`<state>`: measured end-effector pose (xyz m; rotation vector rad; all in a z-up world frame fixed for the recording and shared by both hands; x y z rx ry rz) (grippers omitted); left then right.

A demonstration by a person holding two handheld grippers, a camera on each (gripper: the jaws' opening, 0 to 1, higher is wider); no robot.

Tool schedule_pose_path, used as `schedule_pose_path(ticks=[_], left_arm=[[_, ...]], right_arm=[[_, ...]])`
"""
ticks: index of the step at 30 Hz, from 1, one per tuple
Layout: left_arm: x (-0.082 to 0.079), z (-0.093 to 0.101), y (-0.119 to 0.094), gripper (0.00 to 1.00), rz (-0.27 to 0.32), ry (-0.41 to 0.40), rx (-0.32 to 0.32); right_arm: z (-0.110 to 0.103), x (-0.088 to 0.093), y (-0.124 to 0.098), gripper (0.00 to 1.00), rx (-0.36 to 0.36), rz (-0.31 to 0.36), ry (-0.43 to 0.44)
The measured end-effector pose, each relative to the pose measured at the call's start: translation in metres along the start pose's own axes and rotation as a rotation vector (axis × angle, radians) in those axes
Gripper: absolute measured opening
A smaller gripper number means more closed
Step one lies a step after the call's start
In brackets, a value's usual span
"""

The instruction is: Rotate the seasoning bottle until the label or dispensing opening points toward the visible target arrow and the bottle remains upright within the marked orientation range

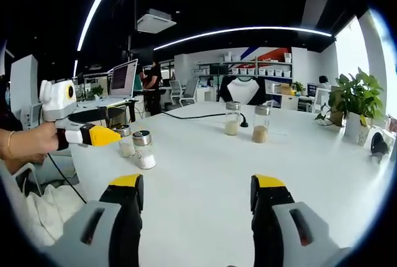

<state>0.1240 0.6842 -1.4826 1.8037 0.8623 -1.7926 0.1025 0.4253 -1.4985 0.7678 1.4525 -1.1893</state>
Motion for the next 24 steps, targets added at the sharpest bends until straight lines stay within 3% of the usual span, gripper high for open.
schedule_pose_path(ticks=[24], left_arm=[[-0.003, 0.004, -0.029, 0.98, -0.045, 0.01, -0.025]], right_arm=[[0.004, 0.003, -0.006, 0.7, 0.012, 0.001, 0.012]])
Point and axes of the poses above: the point that each gripper's makers call its tool centre point, and the gripper's own axes: y roughly forward along the fingers, z roughly to its right, x roughly out of its underside, the point moved 8 cm from there along -y, roughly backward along the fingers, and after that the axes turned 15 degrees about x, right-handed, at the moved point
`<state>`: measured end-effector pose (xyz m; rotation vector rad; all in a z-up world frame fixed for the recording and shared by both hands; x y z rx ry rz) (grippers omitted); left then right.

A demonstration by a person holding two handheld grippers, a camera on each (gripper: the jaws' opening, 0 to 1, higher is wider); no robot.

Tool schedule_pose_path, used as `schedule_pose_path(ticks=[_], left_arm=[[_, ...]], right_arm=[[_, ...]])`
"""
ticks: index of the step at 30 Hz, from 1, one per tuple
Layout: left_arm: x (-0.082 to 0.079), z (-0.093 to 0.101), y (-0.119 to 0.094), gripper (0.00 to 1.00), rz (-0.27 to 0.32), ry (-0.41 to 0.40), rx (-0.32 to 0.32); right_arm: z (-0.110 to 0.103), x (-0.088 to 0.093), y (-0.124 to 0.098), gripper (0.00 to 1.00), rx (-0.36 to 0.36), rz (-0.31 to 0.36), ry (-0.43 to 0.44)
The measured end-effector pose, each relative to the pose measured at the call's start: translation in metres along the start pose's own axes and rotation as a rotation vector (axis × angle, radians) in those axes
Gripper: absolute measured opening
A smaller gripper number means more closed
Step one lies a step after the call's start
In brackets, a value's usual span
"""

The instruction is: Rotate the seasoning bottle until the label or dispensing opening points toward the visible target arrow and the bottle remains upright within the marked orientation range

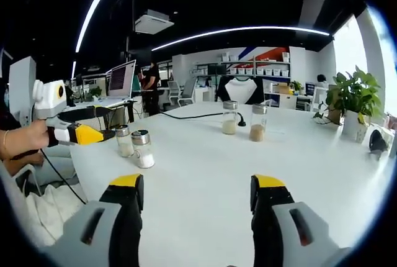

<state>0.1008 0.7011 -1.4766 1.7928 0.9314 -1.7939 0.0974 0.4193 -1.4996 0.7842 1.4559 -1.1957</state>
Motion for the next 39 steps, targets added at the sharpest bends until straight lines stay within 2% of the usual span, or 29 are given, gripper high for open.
schedule_pose_path(ticks=[12, 16, 25, 34, 39], left_arm=[[0.002, 0.002, -0.002, 0.97, -0.026, 0.002, 0.003], [0.003, 0.001, -0.001, 0.96, -0.029, -0.007, 0.004], [0.001, 0.001, -0.002, 0.96, -0.03, -0.01, 0.012], [0.001, -0.003, -0.002, 0.96, -0.023, -0.024, 0.007], [0.003, 0.0, -0.001, 0.96, -0.037, -0.023, 0.045]], right_arm=[[0.002, -0.001, 0.0, 0.69, 0.004, 0.005, 0.008], [0.002, 0.004, 0.004, 0.69, 0.001, -0.017, 0.006], [0.004, -0.002, 0.01, 0.69, -0.003, -0.008, -0.001], [0.006, -0.016, 0.033, 0.68, -0.041, -0.004, 0.015], [0.01, -0.03, 0.049, 0.68, -0.066, 0.016, 0.008]])
Point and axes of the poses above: the point that each gripper's makers call its tool centre point, and the gripper's own axes: y roughly forward along the fingers, z roughly to its right, x roughly out of its underside, the point moved 8 cm from there along -y, roughly backward along the fingers, and after that the axes turned 15 degrees about x, right-handed, at the moved point
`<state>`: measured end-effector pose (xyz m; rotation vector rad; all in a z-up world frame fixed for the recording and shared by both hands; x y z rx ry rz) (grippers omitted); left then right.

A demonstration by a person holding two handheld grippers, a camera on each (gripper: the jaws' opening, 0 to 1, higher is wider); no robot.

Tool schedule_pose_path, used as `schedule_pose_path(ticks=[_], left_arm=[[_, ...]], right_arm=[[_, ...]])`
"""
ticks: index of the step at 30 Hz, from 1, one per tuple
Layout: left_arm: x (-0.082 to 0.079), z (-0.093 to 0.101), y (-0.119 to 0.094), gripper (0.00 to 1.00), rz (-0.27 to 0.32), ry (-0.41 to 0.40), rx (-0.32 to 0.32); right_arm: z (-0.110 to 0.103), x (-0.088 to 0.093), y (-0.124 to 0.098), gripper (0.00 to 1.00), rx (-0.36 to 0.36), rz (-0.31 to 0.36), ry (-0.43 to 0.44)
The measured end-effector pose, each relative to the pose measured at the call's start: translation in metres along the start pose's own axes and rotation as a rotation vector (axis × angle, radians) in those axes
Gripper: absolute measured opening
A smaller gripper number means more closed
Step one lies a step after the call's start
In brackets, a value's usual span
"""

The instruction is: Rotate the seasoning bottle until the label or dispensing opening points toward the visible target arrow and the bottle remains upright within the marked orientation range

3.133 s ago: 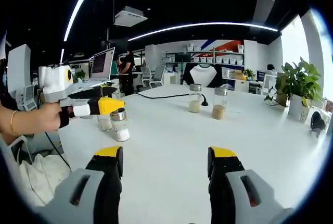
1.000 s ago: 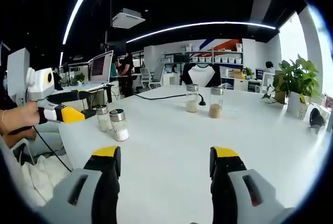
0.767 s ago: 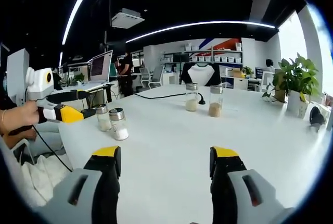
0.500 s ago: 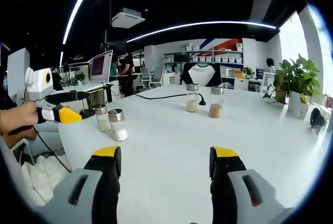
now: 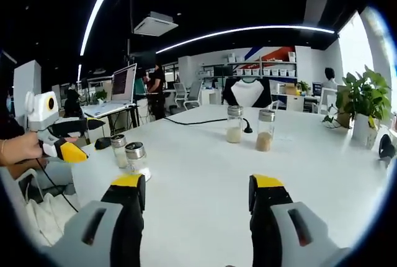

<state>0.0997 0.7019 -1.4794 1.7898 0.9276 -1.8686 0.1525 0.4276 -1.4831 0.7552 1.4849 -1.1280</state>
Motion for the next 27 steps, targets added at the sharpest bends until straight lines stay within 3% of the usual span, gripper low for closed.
schedule_pose_path(ticks=[11, 27], left_arm=[[-0.008, 0.003, -0.003, 0.98, 0.01, 0.006, 0.03], [-0.02, 0.001, -0.003, 1.0, 0.046, -0.026, 0.034]], right_arm=[[0.008, -0.025, 0.017, 0.68, -0.015, 0.036, -0.028], [0.032, -0.079, 0.038, 0.68, -0.022, 0.098, -0.077]])
Point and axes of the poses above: the point that each gripper's makers call its tool centre point, and the gripper's own axes: y roughly forward along the fingers, z roughly to its right, x roughly out of its underside, the point moved 8 cm from there along -y, roughly backward along the fingers, and after that the axes turned 15 degrees about x, right-handed, at the moved point
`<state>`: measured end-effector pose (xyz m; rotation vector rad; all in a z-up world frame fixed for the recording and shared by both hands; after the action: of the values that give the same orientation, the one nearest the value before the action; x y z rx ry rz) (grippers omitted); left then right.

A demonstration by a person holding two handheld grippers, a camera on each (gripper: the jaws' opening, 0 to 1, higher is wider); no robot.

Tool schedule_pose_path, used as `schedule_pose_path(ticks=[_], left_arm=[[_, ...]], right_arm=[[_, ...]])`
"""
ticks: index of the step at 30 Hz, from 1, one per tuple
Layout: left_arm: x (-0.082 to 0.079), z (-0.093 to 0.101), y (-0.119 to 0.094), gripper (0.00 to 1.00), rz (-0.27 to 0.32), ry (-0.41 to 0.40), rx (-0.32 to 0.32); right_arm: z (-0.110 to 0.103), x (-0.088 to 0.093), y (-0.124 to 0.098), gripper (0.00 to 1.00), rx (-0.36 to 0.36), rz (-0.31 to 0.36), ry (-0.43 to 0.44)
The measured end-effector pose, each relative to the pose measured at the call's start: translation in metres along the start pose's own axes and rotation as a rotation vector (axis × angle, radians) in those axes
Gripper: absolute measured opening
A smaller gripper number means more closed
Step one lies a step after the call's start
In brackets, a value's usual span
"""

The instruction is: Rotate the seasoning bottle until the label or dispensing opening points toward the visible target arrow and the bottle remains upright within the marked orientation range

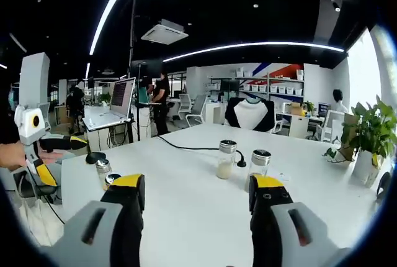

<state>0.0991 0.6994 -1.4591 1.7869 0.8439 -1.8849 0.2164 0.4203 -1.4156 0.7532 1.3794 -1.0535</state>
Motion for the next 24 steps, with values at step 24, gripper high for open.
schedule_pose_path(ticks=[24], left_arm=[[-0.001, 0.004, 0.002, 1.0, 0.003, -0.033, 0.03]], right_arm=[[0.021, -0.061, 0.075, 0.68, -0.035, 0.049, -0.02]])
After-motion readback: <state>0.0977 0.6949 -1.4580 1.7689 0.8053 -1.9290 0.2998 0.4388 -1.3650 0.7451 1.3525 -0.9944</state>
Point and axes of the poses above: the point that each gripper's makers call its tool centre point, and the gripper's own axes: y roughly forward along the fingers, z roughly to its right, x roughly out of its underside, the point moved 8 cm from there along -y, roughly backward along the fingers, and after that the axes turned 15 degrees about x, right-handed, at the moved point
